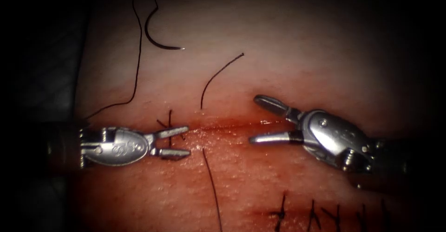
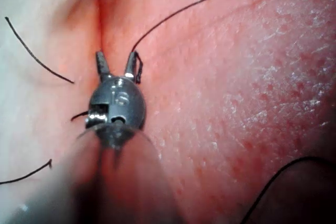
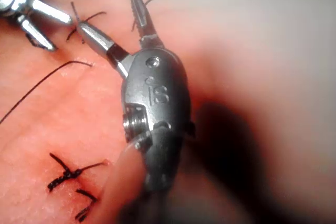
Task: Wound Closure
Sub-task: Adjust the short suture tail.
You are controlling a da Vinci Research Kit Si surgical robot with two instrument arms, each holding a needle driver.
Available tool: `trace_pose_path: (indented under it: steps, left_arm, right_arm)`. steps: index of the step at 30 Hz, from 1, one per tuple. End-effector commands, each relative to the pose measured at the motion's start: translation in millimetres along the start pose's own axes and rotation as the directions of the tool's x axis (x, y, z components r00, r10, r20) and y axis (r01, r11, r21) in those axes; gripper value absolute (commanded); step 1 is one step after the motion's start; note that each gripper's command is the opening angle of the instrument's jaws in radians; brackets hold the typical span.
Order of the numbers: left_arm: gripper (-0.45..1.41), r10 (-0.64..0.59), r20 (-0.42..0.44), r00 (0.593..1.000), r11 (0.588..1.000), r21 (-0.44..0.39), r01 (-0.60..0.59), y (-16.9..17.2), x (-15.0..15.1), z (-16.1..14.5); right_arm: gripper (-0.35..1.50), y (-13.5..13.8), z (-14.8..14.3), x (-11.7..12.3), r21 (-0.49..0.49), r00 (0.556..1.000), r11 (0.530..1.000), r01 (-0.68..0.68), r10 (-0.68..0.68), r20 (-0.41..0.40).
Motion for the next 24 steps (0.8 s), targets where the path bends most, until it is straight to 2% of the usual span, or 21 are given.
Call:
trace_pose_path:
  steps: [1, 2, 4, 8, 16, 21, 24]
  left_arm:
    - [0.07, 0.020, -0.006, 1.000, 1.000, -0.001, -0.020, 0.3, 0.1, 0.6]
    - [0.07, 0.031, -0.011, 0.999, 1.000, -0.004, -0.031, 0.9, 0.5, 0.5]
    - [0.07, 0.051, -0.019, 0.998, 0.999, -0.008, -0.052, 2.0, 1.2, 0.3]
    - [0.07, 0.121, -0.022, 0.992, 0.992, -0.017, -0.121, 3.5, 2.3, 0.1]
    - [0.07, 0.168, -0.026, 0.985, 0.986, -0.020, -0.168, 6.7, 3.9, -0.2]
    - [0.02, 0.177, -0.025, 0.984, 0.984, -0.022, -0.178, 7.2, 4.3, -0.2]
    - [0.02, 0.178, -0.027, 0.984, 0.984, -0.024, -0.179, 7.4, 4.6, -0.5]
  right_arm:
    - [1.21, 0.3, 1.5, -0.8, -0.034, 0.997, 0.997, -0.074, 0.074, 0.015]
    - [1.21, 1.0, 2.0, -1.1, -0.076, 0.989, 0.988, -0.136, 0.140, 0.049]
    - [1.25, 2.2, 2.9, -1.7, -0.142, 0.965, 0.957, -0.252, 0.259, 0.037]
    - [1.30, 4.0, 4.2, -2.5, -0.214, 0.942, 0.925, -0.313, 0.332, 0.054]
    - [1.31, 6.8, 6.5, -3.4, -0.259, 0.878, 0.857, -0.445, 0.475, 0.064]
    - [1.30, 7.6, 8.2, -3.8, -0.268, 0.852, 0.834, -0.483, 0.518, 0.074]
    - [1.26, 8.2, 9.9, -4.4, -0.285, 0.816, 0.798, -0.532, 0.572, 0.080]
